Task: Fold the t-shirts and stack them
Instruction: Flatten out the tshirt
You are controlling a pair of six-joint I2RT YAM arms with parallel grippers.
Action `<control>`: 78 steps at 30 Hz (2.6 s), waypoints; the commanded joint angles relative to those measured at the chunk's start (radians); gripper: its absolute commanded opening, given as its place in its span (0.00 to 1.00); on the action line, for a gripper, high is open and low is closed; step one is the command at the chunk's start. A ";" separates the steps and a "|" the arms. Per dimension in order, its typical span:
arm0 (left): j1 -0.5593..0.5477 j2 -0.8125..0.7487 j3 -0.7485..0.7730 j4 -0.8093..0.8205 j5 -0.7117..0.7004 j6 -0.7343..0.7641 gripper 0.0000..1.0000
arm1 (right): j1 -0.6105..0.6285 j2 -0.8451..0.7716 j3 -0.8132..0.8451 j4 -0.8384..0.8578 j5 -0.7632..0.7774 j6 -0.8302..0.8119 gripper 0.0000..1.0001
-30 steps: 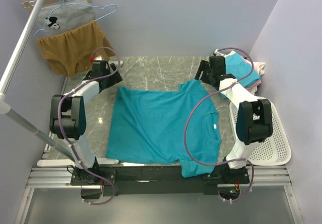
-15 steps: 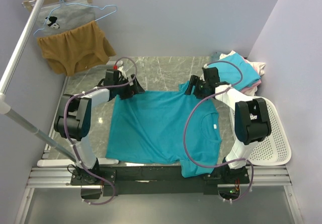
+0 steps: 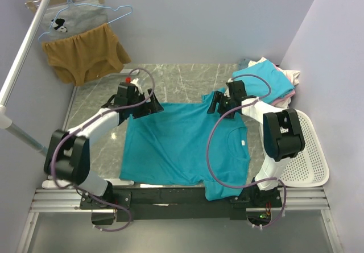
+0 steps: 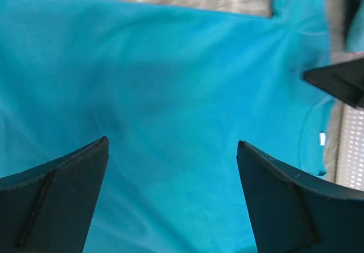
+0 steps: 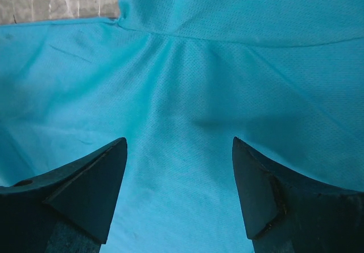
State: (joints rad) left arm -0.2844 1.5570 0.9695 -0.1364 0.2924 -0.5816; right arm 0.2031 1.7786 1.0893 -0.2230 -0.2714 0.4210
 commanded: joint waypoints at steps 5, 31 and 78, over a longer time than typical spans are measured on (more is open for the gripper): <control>-0.022 -0.163 -0.179 -0.121 -0.180 -0.099 0.99 | 0.041 0.018 0.012 0.019 -0.025 -0.021 0.81; -0.030 -0.044 -0.282 -0.371 -0.430 -0.253 0.99 | 0.042 0.085 0.044 -0.070 0.181 0.013 0.82; 0.122 0.291 0.285 -0.140 -0.338 -0.055 1.00 | -0.076 0.063 0.331 -0.105 0.236 -0.037 0.86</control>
State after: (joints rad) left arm -0.1967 1.7969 1.2198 -0.3191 -0.1135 -0.6739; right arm 0.1570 1.7470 1.3037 -0.2932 -0.0395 0.4313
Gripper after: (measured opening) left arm 0.994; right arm 0.859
